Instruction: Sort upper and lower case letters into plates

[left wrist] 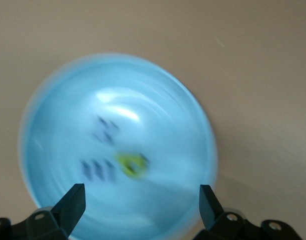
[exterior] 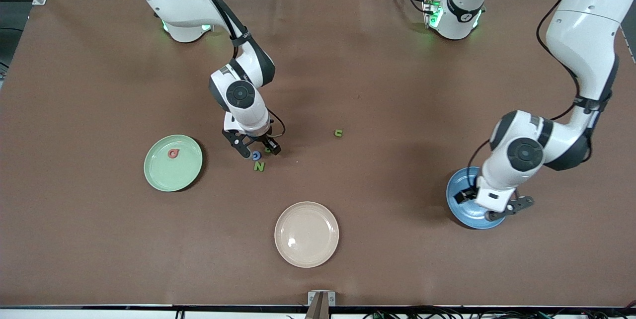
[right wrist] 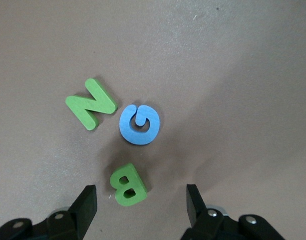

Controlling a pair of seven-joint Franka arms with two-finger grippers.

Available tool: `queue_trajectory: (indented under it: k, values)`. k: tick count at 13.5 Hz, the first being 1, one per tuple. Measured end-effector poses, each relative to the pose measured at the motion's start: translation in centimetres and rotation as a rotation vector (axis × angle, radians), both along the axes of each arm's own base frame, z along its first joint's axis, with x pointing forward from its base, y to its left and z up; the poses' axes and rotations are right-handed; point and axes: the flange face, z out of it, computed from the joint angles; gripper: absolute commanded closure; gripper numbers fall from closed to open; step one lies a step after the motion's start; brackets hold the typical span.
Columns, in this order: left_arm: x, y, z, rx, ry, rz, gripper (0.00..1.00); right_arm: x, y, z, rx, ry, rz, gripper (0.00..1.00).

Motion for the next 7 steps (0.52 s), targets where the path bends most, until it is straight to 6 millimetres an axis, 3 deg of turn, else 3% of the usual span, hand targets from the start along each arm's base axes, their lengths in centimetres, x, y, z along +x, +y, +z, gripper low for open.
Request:
queue_trajectory:
  k: [7]
  values:
    - [-8.6, -19.4, -0.9, -0.059, 0.026, 0.155, 0.01, -0.3, -0.1, -0.3, 0.003, -0.004, 0.001, 0.5]
